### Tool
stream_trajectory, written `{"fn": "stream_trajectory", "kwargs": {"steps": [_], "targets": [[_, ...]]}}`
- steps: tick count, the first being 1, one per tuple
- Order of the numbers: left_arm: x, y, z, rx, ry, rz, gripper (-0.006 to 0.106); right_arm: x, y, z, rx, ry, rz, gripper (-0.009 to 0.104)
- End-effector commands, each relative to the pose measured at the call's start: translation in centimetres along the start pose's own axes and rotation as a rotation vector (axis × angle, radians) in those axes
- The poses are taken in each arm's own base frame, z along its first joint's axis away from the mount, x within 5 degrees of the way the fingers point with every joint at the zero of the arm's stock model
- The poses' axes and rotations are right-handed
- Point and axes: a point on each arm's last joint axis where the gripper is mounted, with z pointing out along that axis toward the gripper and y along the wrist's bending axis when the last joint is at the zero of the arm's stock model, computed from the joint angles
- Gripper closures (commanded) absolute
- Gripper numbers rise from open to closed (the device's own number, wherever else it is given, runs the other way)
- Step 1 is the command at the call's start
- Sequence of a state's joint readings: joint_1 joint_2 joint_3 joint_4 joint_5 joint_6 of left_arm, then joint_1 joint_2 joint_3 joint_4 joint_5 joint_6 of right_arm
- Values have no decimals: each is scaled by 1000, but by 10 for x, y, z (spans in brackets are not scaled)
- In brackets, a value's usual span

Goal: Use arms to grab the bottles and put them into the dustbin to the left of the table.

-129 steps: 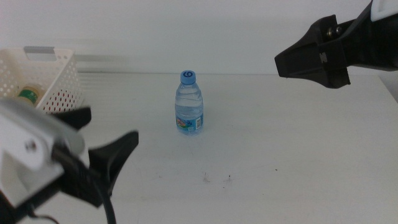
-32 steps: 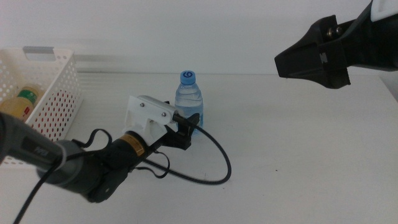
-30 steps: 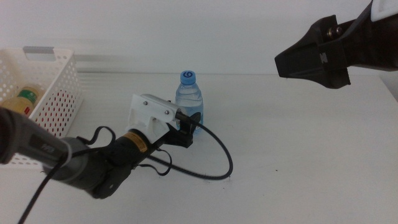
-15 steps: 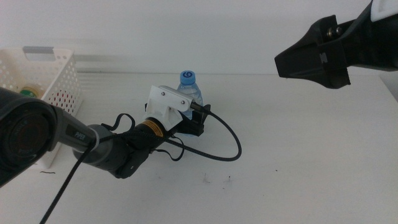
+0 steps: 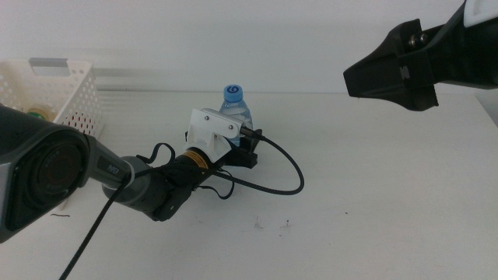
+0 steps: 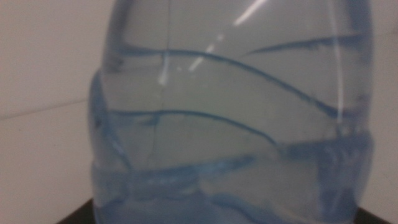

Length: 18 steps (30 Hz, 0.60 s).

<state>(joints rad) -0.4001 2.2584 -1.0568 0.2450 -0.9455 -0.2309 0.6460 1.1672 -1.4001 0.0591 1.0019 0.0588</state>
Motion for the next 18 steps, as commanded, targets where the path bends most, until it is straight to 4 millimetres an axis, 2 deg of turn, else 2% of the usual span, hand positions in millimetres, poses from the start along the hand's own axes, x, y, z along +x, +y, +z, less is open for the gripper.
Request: {"fn": "stream_trajectory", "kwargs": {"steps": [1,2,3,6,7,11,15,18], "targets": [[-3,1,1,-9,-19,-16,47,-3,0,-4,1,-21,-10,4],[-4,0,1,1,-24,-10,58,-3,0,-4,1,-21,-10,4],[-9,-2,-2,19,-22,3,76,-3,0,-4,1,-21,-10,4],[-23,-7,-16,25,6,22,99,-3,0,-4,1,-21,-10,4],[-31,-9,-22,22,10,27,102,-3,0,-4,1,-21,-10,4],[-73,-17,-52,1,5,51,102,-3,0,-4,1,-21,-10,4],[-112,-20,-78,-69,115,82,102,-3,0,-4,1,-21,-10,4],[-155,-16,-106,-174,186,45,102,-3,0,-4,1,-21,-10,4]]}}
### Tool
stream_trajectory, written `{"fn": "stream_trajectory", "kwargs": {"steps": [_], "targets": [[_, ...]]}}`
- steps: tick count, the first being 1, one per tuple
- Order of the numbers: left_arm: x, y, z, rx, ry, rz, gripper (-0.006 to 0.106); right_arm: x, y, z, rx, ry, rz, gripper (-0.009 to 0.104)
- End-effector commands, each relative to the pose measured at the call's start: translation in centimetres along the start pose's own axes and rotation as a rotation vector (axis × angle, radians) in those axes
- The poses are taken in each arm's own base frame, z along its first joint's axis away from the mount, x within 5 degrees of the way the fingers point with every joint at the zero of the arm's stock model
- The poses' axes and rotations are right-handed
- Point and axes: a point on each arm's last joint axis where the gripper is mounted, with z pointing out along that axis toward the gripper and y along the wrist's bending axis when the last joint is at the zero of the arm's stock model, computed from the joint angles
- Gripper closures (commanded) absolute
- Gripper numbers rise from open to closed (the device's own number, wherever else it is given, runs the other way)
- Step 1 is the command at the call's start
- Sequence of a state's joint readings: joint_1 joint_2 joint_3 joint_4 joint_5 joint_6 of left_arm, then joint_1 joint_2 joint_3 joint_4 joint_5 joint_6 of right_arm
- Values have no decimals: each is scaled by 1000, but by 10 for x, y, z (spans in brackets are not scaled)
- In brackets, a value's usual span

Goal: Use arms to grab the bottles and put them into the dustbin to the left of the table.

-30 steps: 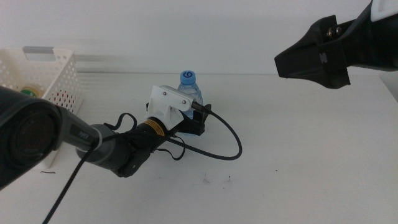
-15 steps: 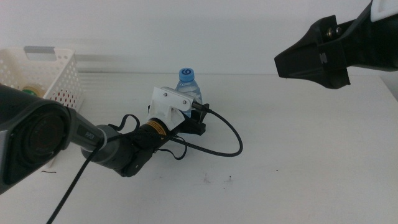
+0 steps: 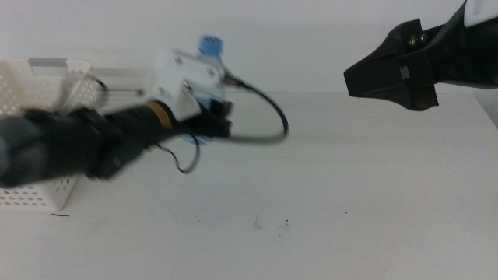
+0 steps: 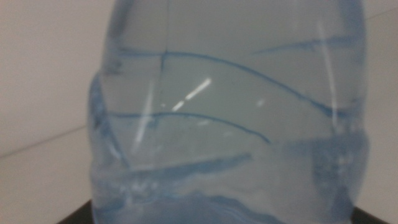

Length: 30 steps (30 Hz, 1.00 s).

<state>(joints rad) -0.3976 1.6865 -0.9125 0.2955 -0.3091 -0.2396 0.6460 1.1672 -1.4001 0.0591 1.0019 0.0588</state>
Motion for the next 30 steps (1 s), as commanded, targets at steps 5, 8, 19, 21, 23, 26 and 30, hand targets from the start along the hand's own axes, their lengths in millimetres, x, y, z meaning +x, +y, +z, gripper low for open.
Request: {"fn": "stream_trajectory", "kwargs": {"steps": [5,8,19,21,23,26,30], "targets": [[-88,50,-75,-200,249,-43,102,-3,0,-4,1,-21,-10,4],[-110,71,-97,-133,391,-17,102,-3,0,-4,1,-21,-10,4],[-119,192,-132,-311,481,-164,102,-3,0,-4,1,-21,-10,4],[-107,209,-125,-281,545,-193,102,-3,0,-4,1,-21,-10,4],[-93,224,-116,-276,586,-221,102,-3,0,-4,1,-21,-10,4],[-73,242,-103,-280,624,-256,102,-3,0,-4,1,-21,-10,4],[-49,259,-85,-282,659,-276,102,-3,0,-4,1,-21,-10,4]]}}
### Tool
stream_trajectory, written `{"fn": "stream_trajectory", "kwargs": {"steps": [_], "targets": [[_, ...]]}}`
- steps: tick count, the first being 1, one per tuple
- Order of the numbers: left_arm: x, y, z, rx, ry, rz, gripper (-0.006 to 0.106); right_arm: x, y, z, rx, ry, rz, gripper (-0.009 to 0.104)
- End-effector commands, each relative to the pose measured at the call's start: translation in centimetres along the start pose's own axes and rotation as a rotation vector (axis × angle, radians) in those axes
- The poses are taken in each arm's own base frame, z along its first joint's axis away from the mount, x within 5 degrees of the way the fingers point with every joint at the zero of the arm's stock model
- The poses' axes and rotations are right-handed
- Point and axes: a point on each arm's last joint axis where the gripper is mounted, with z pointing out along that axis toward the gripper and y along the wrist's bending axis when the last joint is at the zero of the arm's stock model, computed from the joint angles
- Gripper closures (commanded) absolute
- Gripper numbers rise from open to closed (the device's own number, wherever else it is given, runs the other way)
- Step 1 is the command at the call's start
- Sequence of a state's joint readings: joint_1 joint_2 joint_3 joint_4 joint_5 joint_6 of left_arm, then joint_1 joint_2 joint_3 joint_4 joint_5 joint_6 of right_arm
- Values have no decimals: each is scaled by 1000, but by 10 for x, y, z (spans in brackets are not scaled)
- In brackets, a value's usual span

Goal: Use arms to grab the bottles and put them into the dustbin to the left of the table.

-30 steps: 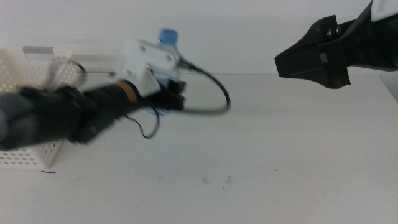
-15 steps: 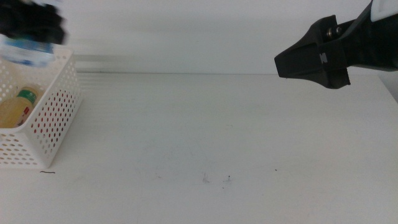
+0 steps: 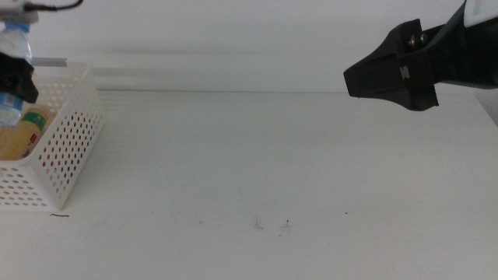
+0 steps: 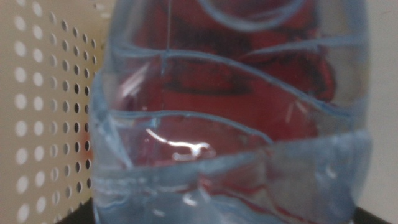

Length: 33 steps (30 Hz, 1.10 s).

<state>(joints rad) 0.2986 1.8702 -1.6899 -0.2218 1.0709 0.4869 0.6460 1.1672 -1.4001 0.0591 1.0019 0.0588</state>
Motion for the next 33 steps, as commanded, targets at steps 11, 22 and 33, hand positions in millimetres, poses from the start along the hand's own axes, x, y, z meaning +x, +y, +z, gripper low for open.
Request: {"fn": "stream_trajectory", "kwargs": {"steps": [11,22,33], "targets": [[3,20,60,-14,68,-10,80,-3,0,-4,1,-21,-10,4],[11,21,71,2,160,-21,7,-3,0,-4,1,-21,-10,4],[7,-8,-30,2,65,-87,7,-3,0,-4,1,-21,-10,4]]}}
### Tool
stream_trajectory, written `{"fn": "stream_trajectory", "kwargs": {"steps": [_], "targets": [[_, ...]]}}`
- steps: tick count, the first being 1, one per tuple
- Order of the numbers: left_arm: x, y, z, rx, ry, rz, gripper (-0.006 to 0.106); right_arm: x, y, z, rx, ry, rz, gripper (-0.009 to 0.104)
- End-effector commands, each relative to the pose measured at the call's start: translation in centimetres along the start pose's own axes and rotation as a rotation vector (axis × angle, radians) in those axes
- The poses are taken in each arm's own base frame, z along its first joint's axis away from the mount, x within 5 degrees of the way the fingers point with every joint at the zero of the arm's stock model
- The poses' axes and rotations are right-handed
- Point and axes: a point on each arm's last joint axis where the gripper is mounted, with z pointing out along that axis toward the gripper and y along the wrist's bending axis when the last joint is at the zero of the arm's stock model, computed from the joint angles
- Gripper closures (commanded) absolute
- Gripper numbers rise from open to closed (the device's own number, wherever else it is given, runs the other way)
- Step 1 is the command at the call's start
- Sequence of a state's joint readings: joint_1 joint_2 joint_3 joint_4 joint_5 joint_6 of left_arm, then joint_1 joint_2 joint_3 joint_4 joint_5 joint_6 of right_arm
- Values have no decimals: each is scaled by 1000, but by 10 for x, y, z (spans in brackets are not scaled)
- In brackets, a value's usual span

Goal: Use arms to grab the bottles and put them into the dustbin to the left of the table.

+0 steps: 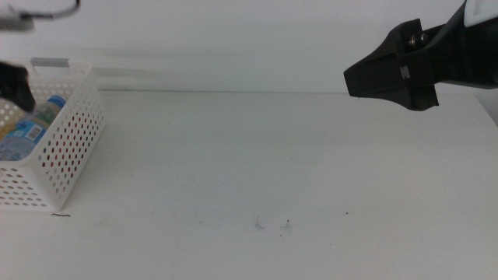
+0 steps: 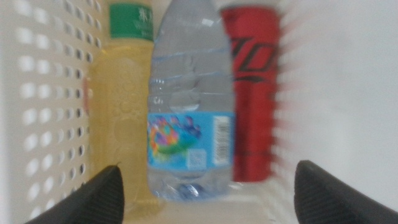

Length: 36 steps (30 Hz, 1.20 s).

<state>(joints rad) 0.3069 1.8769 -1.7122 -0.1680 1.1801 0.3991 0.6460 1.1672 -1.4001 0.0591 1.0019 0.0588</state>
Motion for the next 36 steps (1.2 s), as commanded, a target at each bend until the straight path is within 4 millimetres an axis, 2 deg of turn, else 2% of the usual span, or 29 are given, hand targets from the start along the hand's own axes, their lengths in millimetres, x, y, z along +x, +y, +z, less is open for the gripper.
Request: {"fn": "stream_trajectory", "kwargs": {"steps": [1,5,10,13,15,19,22,28,36], "targets": [[4,-19,-38,21,-68,-13,7,-3,0,-4,1,-21,-10,4],[17,-65,-87,120,-204,55,7,-3,0,-4,1,-21,-10,4],[53,-126,-138,141,-440,183,7,-3,0,-4,1,-21,-10,4],[80,-155,-160,165,-592,259,7,-3,0,-4,1,-21,-10,4],[96,-167,-169,183,-668,291,7,-3,0,-4,1,-21,-10,4],[122,-176,-187,196,-789,323,7,-3,0,-4,1,-21,-10,4],[132,-174,-196,193,-828,322,7,-3,0,-4,1,-21,-10,4],[140,-173,-207,186,-868,327,7,-3,0,-4,1,-21,-10,4],[140,-173,-208,182,-887,323,7,-3,0,-4,1,-21,-10,4]]}}
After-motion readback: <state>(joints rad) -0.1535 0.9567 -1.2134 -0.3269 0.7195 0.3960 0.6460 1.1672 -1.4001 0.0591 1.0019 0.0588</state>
